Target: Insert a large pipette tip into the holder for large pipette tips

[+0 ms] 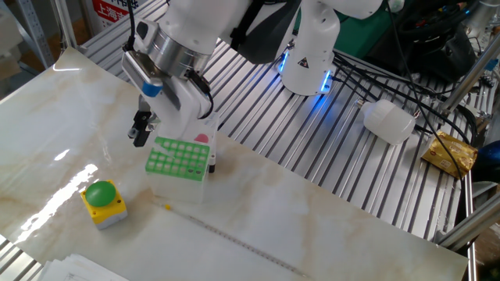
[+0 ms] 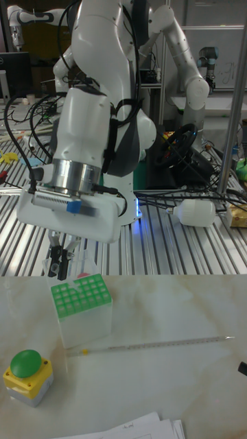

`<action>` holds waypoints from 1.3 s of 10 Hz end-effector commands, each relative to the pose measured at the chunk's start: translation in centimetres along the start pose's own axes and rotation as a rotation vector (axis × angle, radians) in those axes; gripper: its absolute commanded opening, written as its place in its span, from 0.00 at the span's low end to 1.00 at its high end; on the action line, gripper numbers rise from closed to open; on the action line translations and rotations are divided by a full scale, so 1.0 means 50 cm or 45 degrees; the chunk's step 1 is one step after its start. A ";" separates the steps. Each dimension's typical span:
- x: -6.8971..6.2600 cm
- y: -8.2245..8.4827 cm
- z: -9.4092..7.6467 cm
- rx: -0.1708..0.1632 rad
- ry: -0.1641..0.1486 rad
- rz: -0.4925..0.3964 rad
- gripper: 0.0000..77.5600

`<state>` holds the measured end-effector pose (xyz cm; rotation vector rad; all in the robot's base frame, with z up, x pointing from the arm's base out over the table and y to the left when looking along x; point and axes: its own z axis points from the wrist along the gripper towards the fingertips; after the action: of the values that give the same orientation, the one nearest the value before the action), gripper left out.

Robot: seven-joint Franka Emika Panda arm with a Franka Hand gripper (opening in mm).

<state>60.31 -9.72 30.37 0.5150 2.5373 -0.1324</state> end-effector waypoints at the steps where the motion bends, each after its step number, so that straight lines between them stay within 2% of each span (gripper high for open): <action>1: 0.012 -0.001 0.007 -0.005 -0.021 0.004 0.01; 9: 0.030 -0.004 0.009 -0.005 -0.035 0.003 0.01; 13: 0.042 -0.004 0.021 -0.013 -0.048 0.016 0.01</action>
<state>59.14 -9.36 28.46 0.5166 2.5053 -0.1264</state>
